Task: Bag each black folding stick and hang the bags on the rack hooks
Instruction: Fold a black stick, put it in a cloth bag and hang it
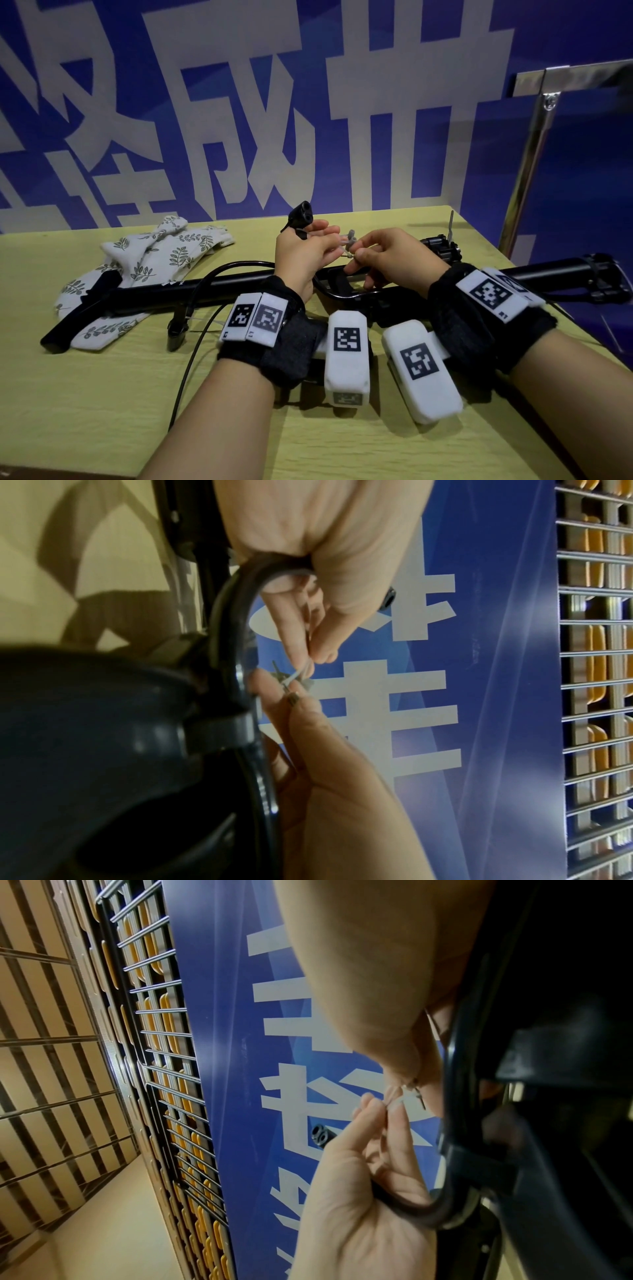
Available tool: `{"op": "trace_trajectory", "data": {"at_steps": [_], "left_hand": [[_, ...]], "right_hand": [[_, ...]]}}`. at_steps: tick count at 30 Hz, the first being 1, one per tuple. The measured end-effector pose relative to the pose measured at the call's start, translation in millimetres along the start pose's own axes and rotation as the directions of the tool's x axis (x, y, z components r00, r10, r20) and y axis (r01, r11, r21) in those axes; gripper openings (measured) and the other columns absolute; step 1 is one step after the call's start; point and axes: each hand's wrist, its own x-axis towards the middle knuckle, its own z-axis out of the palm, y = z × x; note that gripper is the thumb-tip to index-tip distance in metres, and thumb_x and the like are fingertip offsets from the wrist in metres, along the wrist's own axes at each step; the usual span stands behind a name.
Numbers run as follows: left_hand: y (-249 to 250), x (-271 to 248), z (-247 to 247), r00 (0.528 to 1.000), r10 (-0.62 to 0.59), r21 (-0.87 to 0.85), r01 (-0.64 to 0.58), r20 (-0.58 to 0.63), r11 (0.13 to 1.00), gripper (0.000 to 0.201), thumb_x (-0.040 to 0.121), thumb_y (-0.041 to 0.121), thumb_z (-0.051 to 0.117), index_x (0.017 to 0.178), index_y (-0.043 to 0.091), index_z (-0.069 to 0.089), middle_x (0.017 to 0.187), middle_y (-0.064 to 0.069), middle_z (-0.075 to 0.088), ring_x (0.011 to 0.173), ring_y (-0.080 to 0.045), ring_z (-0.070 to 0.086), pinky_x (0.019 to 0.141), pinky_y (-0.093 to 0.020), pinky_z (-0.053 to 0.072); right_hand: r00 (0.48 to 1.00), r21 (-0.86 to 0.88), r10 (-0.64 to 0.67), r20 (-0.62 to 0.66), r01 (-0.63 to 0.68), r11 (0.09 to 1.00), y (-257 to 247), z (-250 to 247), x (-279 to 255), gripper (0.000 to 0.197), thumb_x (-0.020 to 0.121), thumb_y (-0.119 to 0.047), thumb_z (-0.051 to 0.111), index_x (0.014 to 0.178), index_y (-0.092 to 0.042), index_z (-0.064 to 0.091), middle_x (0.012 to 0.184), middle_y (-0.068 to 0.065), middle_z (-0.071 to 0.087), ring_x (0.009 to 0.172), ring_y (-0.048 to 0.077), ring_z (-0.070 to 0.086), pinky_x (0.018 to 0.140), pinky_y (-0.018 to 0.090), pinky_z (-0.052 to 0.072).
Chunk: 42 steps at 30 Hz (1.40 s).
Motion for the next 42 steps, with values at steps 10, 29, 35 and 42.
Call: {"op": "trace_trajectory", "data": {"at_steps": [10,29,35,42], "left_hand": [[2.4,-2.4,1.4,0.998,-0.048,-0.083,0.052,0.042,0.995,0.021,0.085,-0.013,0.055,0.084,0.008,0.053,0.085,-0.005,0.064,0.075,-0.018,0.066,0.057,-0.019,0.057],[6.1,-8.5,2.5,0.994,0.027,0.086,-0.036,0.104,0.996,0.025,0.085,-0.011,0.056,0.087,0.014,0.055,0.081,0.003,0.065,0.063,-0.005,0.064,0.049,-0.015,0.05],[5.3,-7.9,1.8,0.993,0.031,0.104,-0.042,0.11,0.994,0.025,0.084,-0.01,0.057,0.087,0.015,0.055,0.081,0.004,0.065,0.066,-0.006,0.063,0.049,-0.014,0.05],[4.8,-6.5,1.5,0.992,0.036,0.107,-0.049,0.119,0.993,0.025,0.085,-0.009,0.057,0.088,0.015,0.055,0.083,0.004,0.065,0.072,-0.009,0.064,0.05,-0.014,0.049]], "right_hand": [[0.998,0.012,0.014,0.062,-0.015,1.0,-1.8,-5.1,-3.9,0.023,0.097,-0.013,0.048,0.114,-0.013,0.064,0.08,-0.003,0.069,0.051,0.006,0.055,0.048,0.011,0.046],[0.993,0.144,0.044,0.105,-0.059,0.988,-4.8,-5.7,-6.9,0.014,0.092,-0.001,0.053,0.102,-0.003,0.062,0.077,0.007,0.067,0.045,0.003,0.062,0.046,0.011,0.046],[0.996,0.15,0.038,0.085,-0.05,0.987,-4.3,-5.8,-7.7,0.016,0.092,0.001,0.053,0.104,0.001,0.063,0.073,0.011,0.065,0.044,0.003,0.061,0.047,0.011,0.048],[0.996,0.166,0.047,0.072,-0.058,0.984,-2.8,-5.5,-6.4,0.018,0.092,0.001,0.053,0.106,0.002,0.063,0.066,0.009,0.065,0.045,0.006,0.062,0.05,0.013,0.051]]}}
